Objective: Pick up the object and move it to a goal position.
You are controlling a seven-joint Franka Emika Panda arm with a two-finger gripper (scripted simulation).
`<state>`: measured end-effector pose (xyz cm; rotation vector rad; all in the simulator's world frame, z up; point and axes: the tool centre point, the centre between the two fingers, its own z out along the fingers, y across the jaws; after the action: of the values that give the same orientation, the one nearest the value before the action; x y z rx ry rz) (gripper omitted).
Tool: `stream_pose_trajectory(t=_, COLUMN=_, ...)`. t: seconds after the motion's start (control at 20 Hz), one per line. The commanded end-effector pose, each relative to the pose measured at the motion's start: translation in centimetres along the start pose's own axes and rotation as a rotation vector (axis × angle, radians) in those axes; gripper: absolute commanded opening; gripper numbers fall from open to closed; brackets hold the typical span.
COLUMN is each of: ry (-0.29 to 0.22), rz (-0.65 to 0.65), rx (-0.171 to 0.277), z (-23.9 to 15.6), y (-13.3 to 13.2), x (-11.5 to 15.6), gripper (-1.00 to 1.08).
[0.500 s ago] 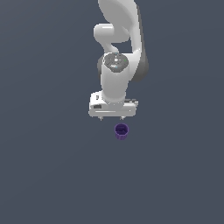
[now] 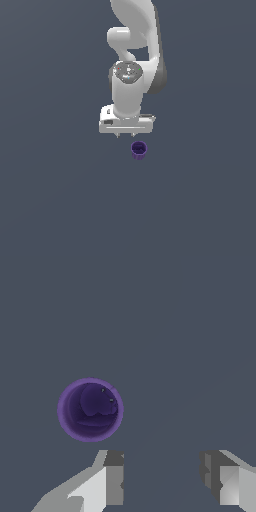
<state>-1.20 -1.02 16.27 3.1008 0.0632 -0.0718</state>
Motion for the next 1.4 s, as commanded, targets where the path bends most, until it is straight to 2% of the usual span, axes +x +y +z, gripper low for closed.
stream_pose_trajectory(t=0.0, ry=-0.001, rz=-0.001, rx=0.001, z=0.0, y=0.0, x=0.0, gripper=0.28)
stream_pose_trajectory(t=0.6, ry=0.017, rz=0.089, rx=-0.022, z=0.8, y=-0.4, x=-0.1, gripper=0.28)
stream_pose_trajectory(t=1.35, ry=0.088, rz=0.368, rx=-0.072, z=2.9, y=-1.5, x=-0.4, gripper=0.28)
